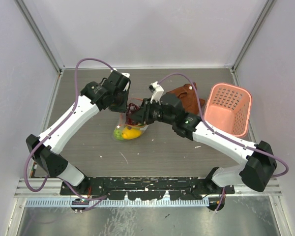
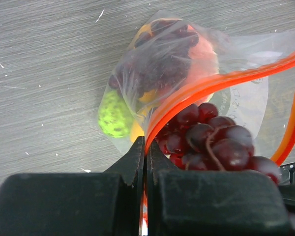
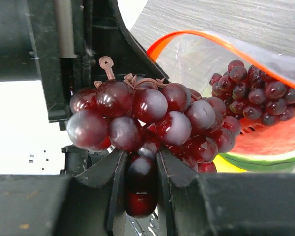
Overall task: Place the food in the zip-top bag and seal the zipper
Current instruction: Place the fake fruit in the zipper food storage bag, then adjust the zipper food storage bag at the center of the board.
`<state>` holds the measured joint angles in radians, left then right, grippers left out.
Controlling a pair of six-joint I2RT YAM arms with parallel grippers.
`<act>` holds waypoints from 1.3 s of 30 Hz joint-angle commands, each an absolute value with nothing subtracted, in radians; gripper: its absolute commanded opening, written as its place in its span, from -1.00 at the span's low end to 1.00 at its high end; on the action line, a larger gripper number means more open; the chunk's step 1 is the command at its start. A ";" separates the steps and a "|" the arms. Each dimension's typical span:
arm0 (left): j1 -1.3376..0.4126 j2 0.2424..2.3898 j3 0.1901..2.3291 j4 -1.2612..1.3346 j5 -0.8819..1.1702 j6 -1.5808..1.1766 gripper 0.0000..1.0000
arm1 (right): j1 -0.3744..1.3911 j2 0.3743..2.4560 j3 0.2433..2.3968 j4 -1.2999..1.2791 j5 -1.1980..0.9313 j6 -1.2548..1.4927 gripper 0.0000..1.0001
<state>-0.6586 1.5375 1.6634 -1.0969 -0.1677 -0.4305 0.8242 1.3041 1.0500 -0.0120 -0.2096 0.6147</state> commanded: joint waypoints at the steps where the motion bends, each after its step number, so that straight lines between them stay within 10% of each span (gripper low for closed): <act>1: -0.653 1.494 1.664 -1.065 -0.159 -0.437 -1.00 | 0.839 1.334 1.052 0.133 -0.176 0.673 -0.99; 8: -0.653 1.487 1.662 -1.063 -0.159 -0.437 -1.00 | 0.839 1.383 1.072 0.067 -0.089 0.709 -0.87; 23: -0.653 1.476 1.660 -1.060 -0.157 -0.435 -1.00 | 0.839 1.378 1.283 -0.272 0.025 0.627 0.56; 39: -0.653 1.472 1.658 -1.059 -0.154 -0.436 -1.00 | 0.837 1.313 1.337 -0.550 0.266 0.554 0.58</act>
